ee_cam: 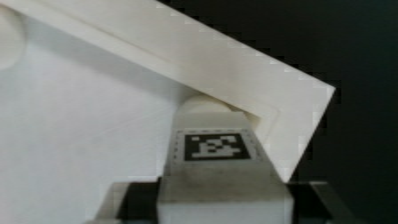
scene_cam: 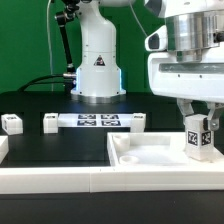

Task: Assemble square table

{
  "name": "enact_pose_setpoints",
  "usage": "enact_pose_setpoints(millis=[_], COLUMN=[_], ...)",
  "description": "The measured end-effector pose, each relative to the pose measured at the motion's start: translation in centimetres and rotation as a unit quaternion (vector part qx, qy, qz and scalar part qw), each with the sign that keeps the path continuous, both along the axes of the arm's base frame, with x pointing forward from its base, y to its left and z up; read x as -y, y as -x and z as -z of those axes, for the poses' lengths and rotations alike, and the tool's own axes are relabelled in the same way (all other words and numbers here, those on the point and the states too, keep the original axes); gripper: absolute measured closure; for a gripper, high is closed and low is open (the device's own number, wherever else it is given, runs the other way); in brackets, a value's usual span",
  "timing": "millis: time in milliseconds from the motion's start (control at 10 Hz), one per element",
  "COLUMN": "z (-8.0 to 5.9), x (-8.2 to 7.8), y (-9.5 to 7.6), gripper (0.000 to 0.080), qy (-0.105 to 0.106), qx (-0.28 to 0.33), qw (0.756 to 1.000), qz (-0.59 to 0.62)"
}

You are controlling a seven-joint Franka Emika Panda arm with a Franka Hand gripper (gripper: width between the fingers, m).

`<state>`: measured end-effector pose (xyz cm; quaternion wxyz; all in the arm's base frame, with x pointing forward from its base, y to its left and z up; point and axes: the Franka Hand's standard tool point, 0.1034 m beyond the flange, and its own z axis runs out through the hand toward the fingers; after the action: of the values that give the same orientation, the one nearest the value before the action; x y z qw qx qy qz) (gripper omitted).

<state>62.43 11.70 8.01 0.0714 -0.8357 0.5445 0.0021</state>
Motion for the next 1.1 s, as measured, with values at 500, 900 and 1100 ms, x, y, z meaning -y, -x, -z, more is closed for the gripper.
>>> enact_pose_setpoints(millis=[500, 900, 1100], z=[-0.09, -0.03, -0.14], x=[-0.14, -0.12, -0.3], y=[0.08, 0.04, -0.05], gripper=[0.0158, 0.0151, 0.0151], qy=[0.006, 0.02, 0.022], qx=[0.005, 0.028, 0.034], qw=[0.994, 0.957, 0.942], qz=[-0.105, -0.289, -0.334])
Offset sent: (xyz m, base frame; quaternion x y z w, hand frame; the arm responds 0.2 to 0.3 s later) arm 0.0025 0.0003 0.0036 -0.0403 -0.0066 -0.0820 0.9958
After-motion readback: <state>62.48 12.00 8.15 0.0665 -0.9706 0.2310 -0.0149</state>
